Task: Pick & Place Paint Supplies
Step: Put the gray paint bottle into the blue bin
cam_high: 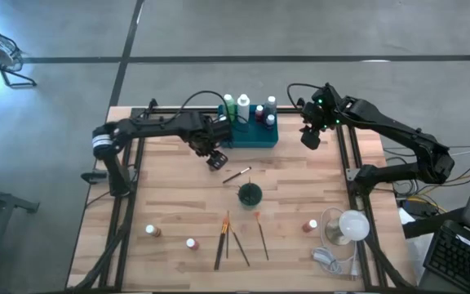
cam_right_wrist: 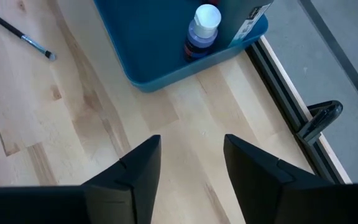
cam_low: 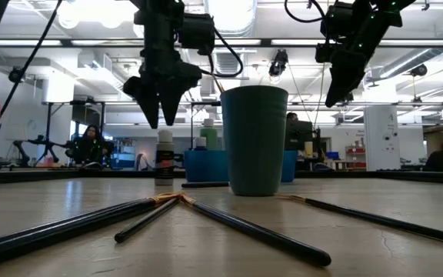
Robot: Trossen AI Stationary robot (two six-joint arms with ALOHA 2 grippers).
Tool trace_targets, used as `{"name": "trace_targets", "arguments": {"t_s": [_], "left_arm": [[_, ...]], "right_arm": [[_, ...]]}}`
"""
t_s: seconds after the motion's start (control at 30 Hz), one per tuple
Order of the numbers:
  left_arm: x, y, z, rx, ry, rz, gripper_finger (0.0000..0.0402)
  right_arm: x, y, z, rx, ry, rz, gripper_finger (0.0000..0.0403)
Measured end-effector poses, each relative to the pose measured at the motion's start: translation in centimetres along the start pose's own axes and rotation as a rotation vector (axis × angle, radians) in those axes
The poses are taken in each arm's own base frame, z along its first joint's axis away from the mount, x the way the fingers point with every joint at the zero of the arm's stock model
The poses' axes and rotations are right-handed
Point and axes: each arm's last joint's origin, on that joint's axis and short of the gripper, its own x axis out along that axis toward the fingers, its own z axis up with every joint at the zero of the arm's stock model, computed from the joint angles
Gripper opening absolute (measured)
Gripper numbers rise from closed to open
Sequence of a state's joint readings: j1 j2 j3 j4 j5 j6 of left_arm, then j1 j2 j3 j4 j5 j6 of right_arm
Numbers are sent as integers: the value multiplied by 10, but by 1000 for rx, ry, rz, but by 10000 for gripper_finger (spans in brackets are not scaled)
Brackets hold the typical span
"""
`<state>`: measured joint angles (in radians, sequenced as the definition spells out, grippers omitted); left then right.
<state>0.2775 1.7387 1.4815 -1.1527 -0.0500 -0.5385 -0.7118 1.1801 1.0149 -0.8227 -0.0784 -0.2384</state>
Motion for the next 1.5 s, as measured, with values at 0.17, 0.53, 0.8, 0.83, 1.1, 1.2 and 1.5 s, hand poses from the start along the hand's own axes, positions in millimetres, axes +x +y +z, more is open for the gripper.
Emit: {"name": "trace_targets", "arguments": {"t_s": [0.17,0.53,0.8,0.83,1.1,1.2,1.5], "left_arm": [[6,-3,2,28,16,-8,259],[20,-8,5,66,42,4,259],[21,-9,6,86,30,-3,259],[21,-9,7,87,20,-9,259],[24,-9,6,117,24,-7,259],[26,-8,5,122,31,-3,259],[28,-9,5,136,25,-7,259]], "right_arm": [[0,0,0,1,-1,-1,191],[0,0,1,-6,-6,-2,189],[0,0,1,-9,-10,-4,164],[0,0,1,-10,-10,-4,161],[0,0,1,-10,-11,-4,138],[0,0,1,-10,-10,-4,131],[1,0,1,-10,-10,-4,117]]}}
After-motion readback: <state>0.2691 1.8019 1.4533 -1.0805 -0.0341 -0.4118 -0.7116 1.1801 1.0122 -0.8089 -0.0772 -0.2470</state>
